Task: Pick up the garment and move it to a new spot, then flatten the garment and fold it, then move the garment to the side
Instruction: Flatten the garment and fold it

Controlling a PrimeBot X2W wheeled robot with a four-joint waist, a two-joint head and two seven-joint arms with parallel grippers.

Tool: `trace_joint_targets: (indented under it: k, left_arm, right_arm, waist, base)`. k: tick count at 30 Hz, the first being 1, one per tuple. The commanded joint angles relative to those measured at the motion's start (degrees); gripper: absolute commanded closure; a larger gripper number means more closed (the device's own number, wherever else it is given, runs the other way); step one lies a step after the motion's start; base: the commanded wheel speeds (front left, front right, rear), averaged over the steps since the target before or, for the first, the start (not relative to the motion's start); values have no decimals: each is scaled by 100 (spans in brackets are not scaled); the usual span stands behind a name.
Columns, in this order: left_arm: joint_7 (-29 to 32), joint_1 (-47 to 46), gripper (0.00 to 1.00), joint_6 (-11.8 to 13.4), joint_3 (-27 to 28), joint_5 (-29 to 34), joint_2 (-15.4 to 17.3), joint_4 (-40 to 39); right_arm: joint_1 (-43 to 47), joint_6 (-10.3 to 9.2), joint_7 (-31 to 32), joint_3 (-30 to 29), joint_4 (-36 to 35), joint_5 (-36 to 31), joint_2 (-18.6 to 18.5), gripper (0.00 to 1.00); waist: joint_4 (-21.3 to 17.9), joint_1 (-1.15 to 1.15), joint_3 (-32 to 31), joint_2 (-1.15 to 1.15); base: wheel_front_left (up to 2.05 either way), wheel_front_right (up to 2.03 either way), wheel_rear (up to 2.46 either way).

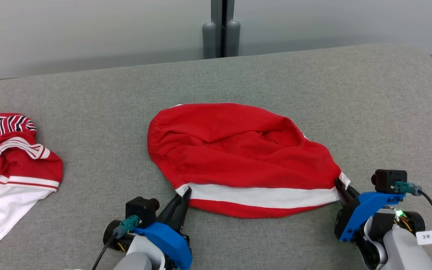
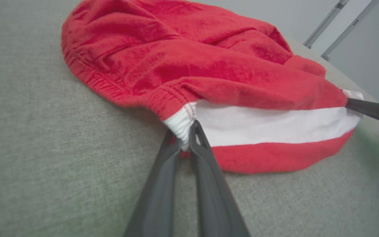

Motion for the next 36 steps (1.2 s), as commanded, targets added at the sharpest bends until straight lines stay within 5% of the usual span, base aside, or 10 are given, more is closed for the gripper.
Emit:
trace_joint_targets:
  k: [1,10,16,20,28,36]
  left_arm:
    - [-66,-102,100,2,67,-56,15,-109]
    - [153,-198,100,2,302,-500,375,-1724]
    - [1183,-512,100,80,643,-1055,879,-3469]
    - [1994,-981,100,330,974,-1451,1149,-4387]
    - [2769,-2217,100,851,1430,-1509,1385,-4319]
    - [2478,-3526,100,1011,1547,-1071,1276,-3190]
  right_arm:
    - [87,3,-49,8,-160,60,-18,100]
    - [500,3,131,-162,-2330,314,-113,100]
    - [492,3,802,-297,-4271,516,-90,100]
    - [34,3,1306,-337,-4968,474,-41,100]
    - [-1694,3,1450,-129,-4198,584,26,100]
    - [-3493,3,398,-220,-2557,500,92,100]
  waist:
    - [-14,0,-47,0]
    - [-26,0,-364,0]
    - [-18,0,-353,0]
    - [-83,0,-148,0]
    - [-207,0,710,0]
    - [-279,0,1184,0]
  base:
    - [0,0,0]
    - [0,0,0]
    - [0,0,0]
    - [0,0,0]
    - [0,0,0]
    - [0,0,0]
